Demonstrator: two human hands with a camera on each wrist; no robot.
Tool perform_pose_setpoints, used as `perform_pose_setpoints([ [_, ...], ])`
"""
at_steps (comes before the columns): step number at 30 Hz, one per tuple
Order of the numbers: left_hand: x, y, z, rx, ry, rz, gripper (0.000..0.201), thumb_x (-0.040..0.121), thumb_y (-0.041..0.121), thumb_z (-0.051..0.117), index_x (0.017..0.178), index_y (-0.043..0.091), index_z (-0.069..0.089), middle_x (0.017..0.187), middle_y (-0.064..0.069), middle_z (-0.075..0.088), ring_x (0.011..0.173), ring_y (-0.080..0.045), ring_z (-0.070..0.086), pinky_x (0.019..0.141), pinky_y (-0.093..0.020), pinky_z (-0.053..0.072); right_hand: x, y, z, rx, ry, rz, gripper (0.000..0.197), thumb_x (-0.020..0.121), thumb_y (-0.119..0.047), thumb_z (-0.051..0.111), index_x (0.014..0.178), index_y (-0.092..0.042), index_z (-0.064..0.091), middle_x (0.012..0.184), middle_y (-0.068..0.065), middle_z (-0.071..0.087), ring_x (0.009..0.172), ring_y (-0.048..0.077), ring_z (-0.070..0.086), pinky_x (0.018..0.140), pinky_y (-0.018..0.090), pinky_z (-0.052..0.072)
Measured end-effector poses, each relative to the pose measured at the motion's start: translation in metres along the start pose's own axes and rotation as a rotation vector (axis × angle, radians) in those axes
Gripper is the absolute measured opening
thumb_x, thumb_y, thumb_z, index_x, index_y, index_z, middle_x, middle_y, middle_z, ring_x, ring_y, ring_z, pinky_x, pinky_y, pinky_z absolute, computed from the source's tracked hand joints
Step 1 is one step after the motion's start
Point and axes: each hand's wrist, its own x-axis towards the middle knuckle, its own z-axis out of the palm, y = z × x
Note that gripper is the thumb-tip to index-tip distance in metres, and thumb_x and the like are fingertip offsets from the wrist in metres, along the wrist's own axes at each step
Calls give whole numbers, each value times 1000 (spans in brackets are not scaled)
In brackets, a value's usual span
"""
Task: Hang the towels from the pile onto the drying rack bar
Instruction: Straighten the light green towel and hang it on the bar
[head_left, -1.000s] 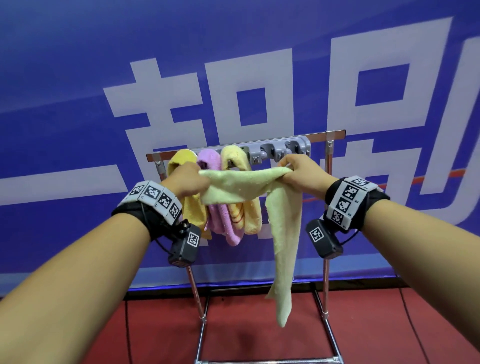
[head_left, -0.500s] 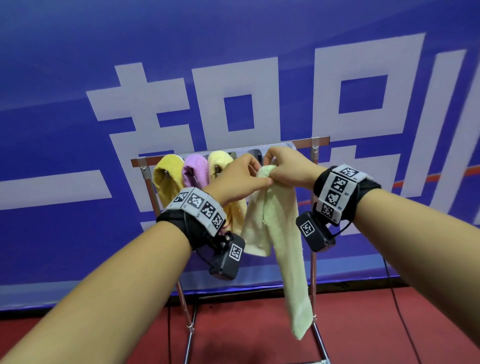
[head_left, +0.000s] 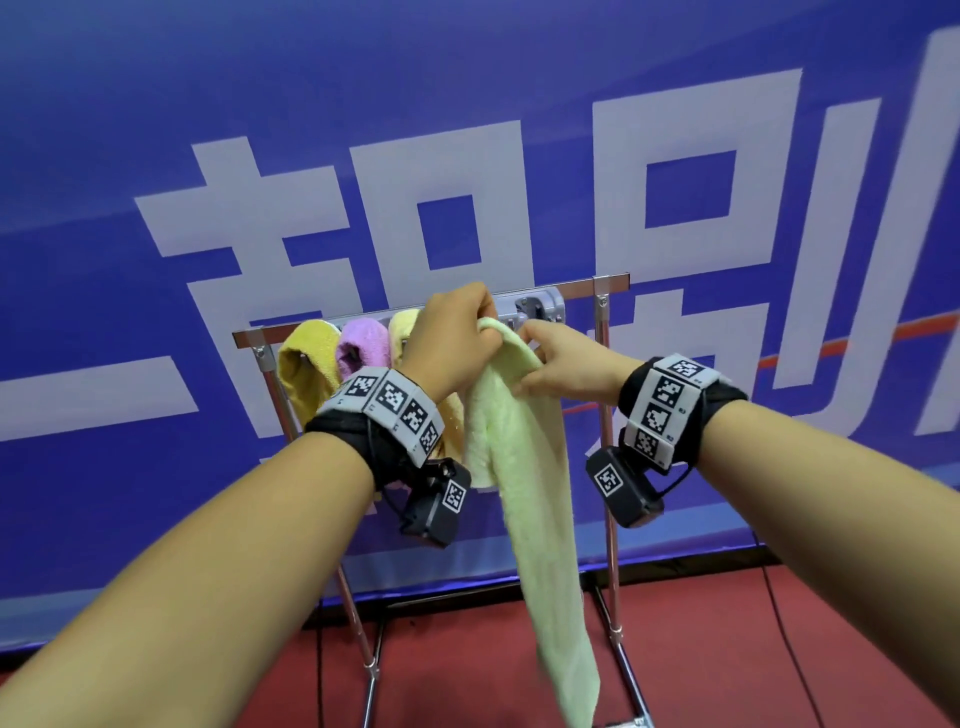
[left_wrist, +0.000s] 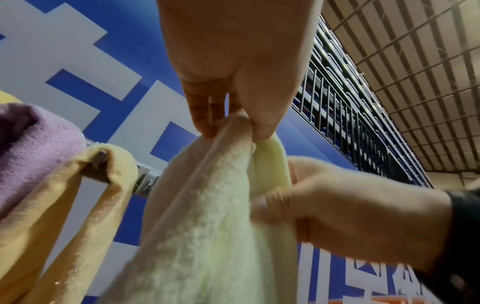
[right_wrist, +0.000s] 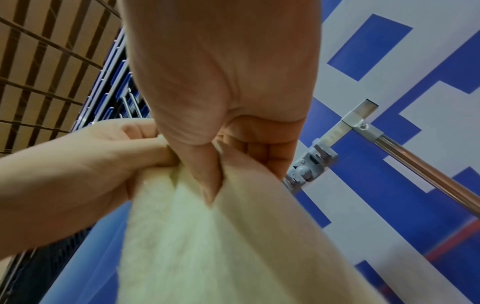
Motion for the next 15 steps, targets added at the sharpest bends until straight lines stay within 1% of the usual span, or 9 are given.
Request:
perform_pose_setpoints([
  [2, 2, -7, -11, -42, 80, -47, 4, 79, 11, 58, 82, 13, 58, 77, 0, 60, 76, -25, 53, 65, -32, 40, 0, 13, 7, -18, -62, 33, 34, 72, -16, 78, 102, -16, 62, 96, 0, 70, 87, 16, 69, 76, 36, 59],
  [4, 4, -18, -25, -58, 136, -94, 4, 80, 10, 57, 82, 13, 59, 79, 0, 61, 78, -23, 53, 65, -30, 38, 0, 24, 13, -58, -85, 56, 21, 75, -17, 76, 94, -15, 66, 92, 1, 71, 86, 19, 69, 80, 38, 58],
  [6, 3, -30, -37, -32, 150, -117, 5, 81, 11, 56, 81, 16, 58, 79, 2, 60, 80, -24, 53, 66, -29, 36, 1, 30, 17, -91, -56, 72, 10, 79, -18, 73, 86, -15, 66, 82, 1, 67, 79, 20, 63, 73, 36, 54],
  [8, -2, -42, -48, -2, 142, -137, 5, 81, 12, 56, 82, 16, 58, 78, 3, 59, 83, -25, 54, 68, -31, 39, 2, 32, 18, -100, -28, 73, 3, 83, -14, 67, 81, -16, 66, 77, -1, 63, 75, 18, 59, 68, 32, 50],
  [9, -5, -47, -52, 10, 130, -151, 5, 82, 12, 56, 83, 16, 58, 78, 4, 59, 83, -26, 54, 69, -32, 41, 3, 32, 18, -89, -14, 76, 5, 85, -13, 64, 82, -16, 66, 79, 0, 64, 77, 20, 61, 70, 33, 53],
  [11, -11, -56, -56, 21, 98, -186, 5, 83, 12, 55, 86, 14, 59, 80, 2, 60, 85, -25, 54, 70, -33, 43, 5, 28, 18, -46, 19, 85, 10, 89, -14, 59, 90, -9, 67, 88, 9, 68, 84, 25, 65, 77, 42, 56],
  [12, -14, -60, -57, 18, 81, -204, 7, 84, 11, 55, 87, 14, 59, 83, 0, 61, 87, -25, 54, 70, -34, 44, 6, 25, 19, -22, 38, 87, 14, 90, -14, 56, 93, -4, 65, 90, 12, 67, 84, 27, 64, 76, 43, 55],
  [13, -16, -63, -58, 13, 61, -221, 9, 84, 10, 54, 89, 15, 59, 87, -1, 62, 89, -25, 54, 70, -33, 44, 7, 21, 20, 3, 55, 84, 18, 92, -15, 53, 95, 0, 63, 87, 13, 65, 79, 26, 61, 72, 41, 53],
  [15, -18, -67, -60, 6, 6, -248, 18, 85, 8, 52, 96, 19, 60, 94, -2, 63, 93, -23, 55, 67, -31, 42, 9, 13, 22, 52, 79, 67, 22, 95, -16, 48, 94, 3, 59, 80, 8, 58, 72, 20, 53, 64, 35, 45],
])
